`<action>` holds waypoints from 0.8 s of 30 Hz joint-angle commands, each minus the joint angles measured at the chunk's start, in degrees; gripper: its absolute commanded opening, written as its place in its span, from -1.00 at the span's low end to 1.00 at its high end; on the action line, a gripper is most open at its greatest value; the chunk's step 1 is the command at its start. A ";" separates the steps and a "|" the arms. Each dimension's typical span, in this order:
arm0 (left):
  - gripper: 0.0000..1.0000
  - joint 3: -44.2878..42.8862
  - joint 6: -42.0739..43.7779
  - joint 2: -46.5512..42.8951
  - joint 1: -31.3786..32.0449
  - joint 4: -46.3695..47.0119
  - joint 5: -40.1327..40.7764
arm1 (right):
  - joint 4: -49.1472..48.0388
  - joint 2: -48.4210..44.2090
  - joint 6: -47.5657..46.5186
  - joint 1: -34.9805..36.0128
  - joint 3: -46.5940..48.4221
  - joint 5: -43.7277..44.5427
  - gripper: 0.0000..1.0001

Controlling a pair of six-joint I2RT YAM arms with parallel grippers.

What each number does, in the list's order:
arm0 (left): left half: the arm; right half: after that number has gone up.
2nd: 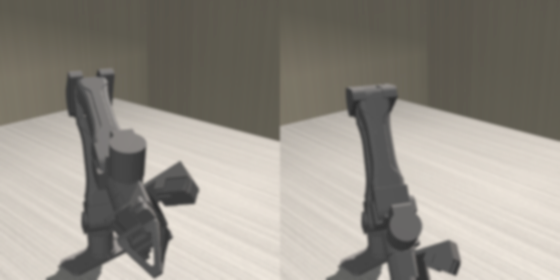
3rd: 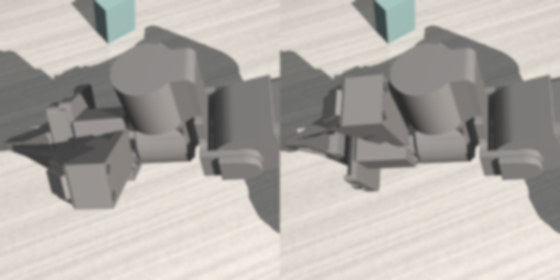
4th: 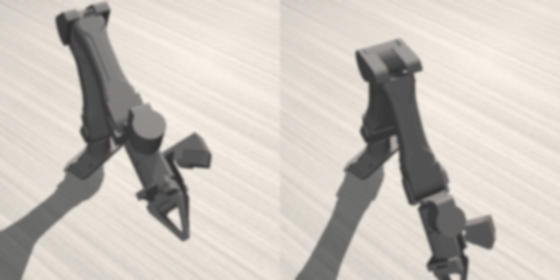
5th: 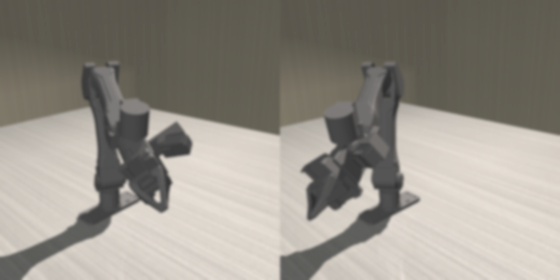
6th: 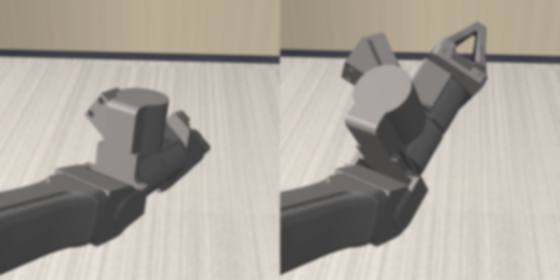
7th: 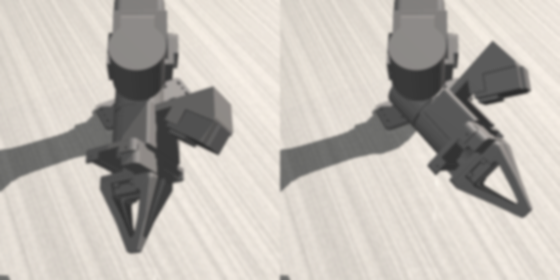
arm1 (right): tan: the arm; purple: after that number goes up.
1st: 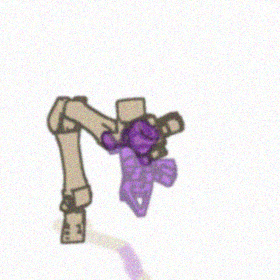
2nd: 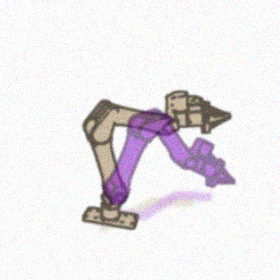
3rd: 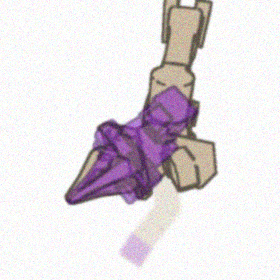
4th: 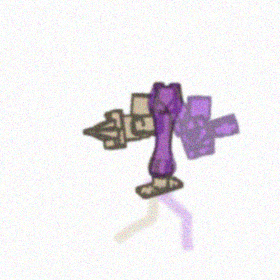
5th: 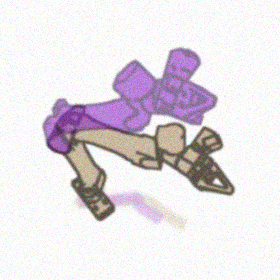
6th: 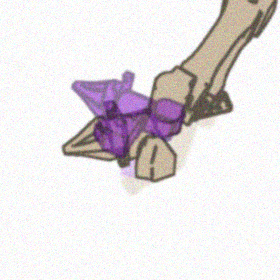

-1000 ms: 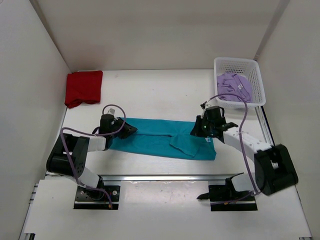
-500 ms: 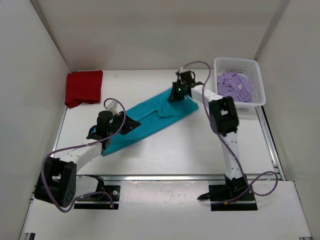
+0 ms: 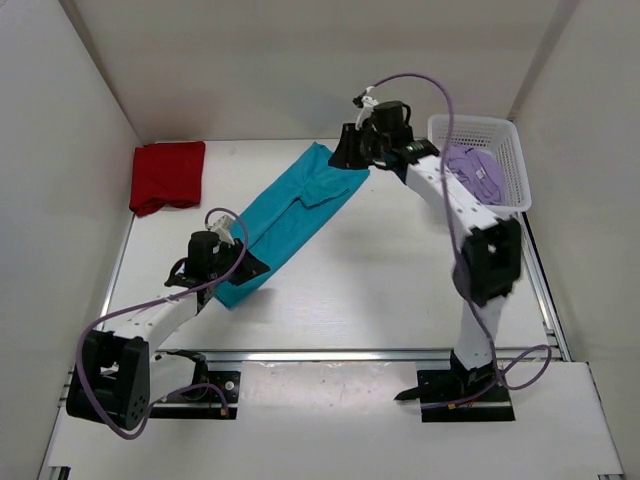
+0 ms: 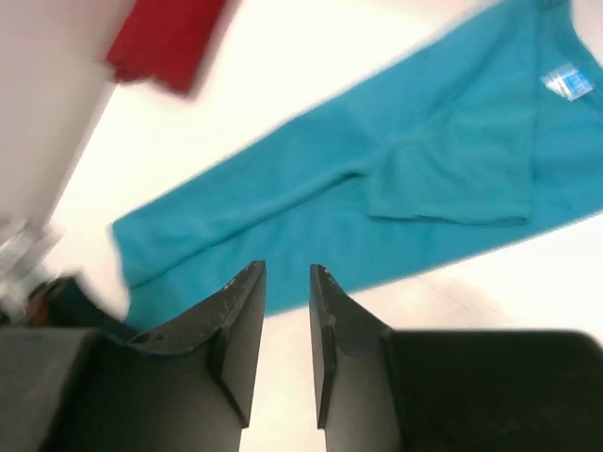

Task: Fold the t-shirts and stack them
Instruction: Rotate the tshirt 90 degrees

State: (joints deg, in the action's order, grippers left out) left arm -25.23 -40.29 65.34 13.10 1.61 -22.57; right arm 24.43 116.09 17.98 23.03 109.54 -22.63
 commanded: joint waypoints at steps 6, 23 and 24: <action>-1.00 -6.05 6.28 -2.59 -2.90 -8.11 -4.40 | -27.20 -19.78 9.35 12.02 -48.79 0.84 -0.40; -0.99 -5.09 5.93 -4.52 -11.08 -8.02 -9.34 | -32.16 10.20 24.56 22.24 -33.95 5.50 -0.82; -0.99 -4.83 6.36 -4.26 -11.08 -8.02 -9.16 | -32.42 9.42 24.82 21.63 -34.99 4.80 -0.90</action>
State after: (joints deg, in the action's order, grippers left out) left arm -29.61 -35.11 62.13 2.22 -6.33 -32.05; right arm -10.61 123.52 41.08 45.25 75.24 -19.09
